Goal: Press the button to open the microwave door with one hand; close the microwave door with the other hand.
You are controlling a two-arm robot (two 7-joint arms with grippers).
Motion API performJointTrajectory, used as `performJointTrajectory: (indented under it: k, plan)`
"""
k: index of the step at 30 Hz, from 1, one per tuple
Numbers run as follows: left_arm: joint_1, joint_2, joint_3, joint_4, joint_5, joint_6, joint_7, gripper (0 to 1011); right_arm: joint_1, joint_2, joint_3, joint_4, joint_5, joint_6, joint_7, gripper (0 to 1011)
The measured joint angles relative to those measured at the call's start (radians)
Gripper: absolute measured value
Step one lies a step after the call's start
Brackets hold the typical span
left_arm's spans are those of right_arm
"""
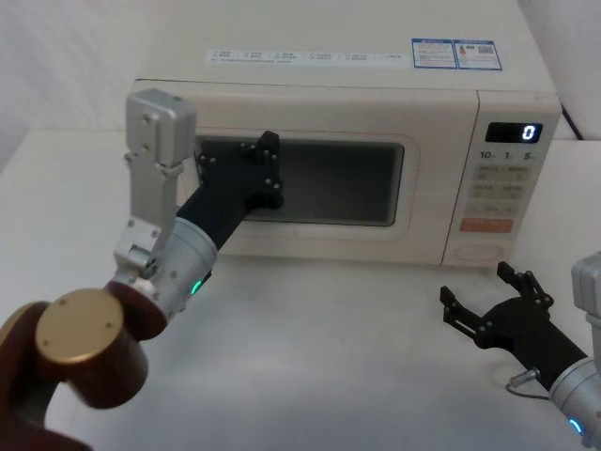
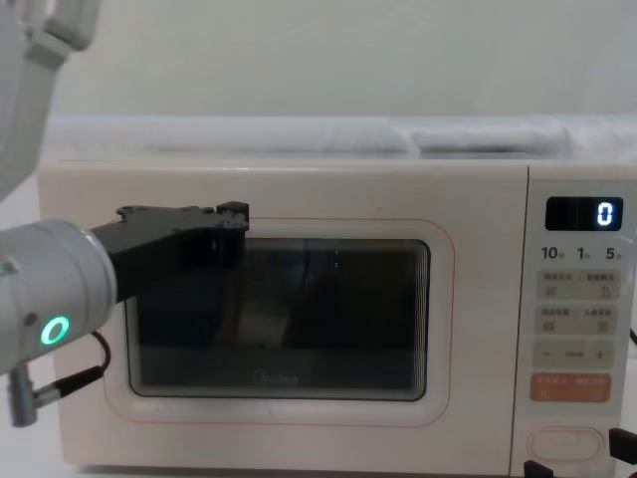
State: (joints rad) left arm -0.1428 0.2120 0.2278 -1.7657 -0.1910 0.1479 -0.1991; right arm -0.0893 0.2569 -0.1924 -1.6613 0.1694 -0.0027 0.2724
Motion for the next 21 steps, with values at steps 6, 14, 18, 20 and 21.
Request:
performJointTrajectory:
  k: [6, 14, 18, 20, 21]
  plan:
    - [0.073, 0.009, -0.026, -0.073, -0.024, -0.02, 0.006, 0, 0.0, 0.0, 0.0, 0.0, 0.0, 0.0, 0.0, 1002]
    - [0.182, 0.03, -0.064, -0.127, -0.032, -0.07, 0.02, 178, 0.0, 0.0, 0.0, 0.0, 0.0, 0.0, 0.0, 1002]
    - [0.228, 0.039, -0.087, -0.13, -0.031, -0.093, 0.024, 292, 0.0, 0.0, 0.0, 0.0, 0.0, 0.0, 0.0, 1002]
    - [0.254, 0.043, -0.103, -0.128, -0.033, -0.104, 0.025, 335, 0.0, 0.0, 0.0, 0.0, 0.0, 0.0, 0.0, 1002]
    - [0.254, 0.043, -0.103, -0.128, -0.033, -0.104, 0.025, 394, 0.0, 0.0, 0.0, 0.0, 0.0, 0.0, 0.0, 1001]
